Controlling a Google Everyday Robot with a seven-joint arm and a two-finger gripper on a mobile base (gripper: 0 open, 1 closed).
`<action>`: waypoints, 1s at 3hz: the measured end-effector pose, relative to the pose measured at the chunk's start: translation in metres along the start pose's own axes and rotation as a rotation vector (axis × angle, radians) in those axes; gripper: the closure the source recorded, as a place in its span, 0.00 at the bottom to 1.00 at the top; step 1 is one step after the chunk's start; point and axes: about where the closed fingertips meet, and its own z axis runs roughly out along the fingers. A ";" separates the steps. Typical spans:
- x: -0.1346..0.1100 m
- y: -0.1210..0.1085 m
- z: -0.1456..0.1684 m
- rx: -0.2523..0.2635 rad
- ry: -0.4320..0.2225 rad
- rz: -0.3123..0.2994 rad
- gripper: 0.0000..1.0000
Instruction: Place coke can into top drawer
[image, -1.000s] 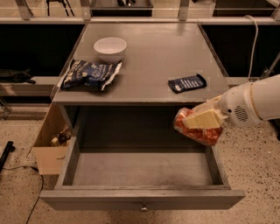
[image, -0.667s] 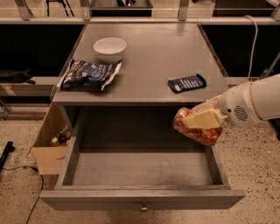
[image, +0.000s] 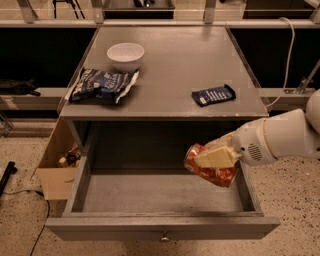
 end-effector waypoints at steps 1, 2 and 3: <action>0.011 0.017 0.055 -0.061 -0.012 0.005 1.00; 0.012 0.016 0.060 -0.063 -0.008 0.011 1.00; 0.009 0.010 0.095 -0.096 -0.021 0.000 1.00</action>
Offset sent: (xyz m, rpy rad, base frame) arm 0.0034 0.0583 -0.0638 0.0598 0.0260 0.0532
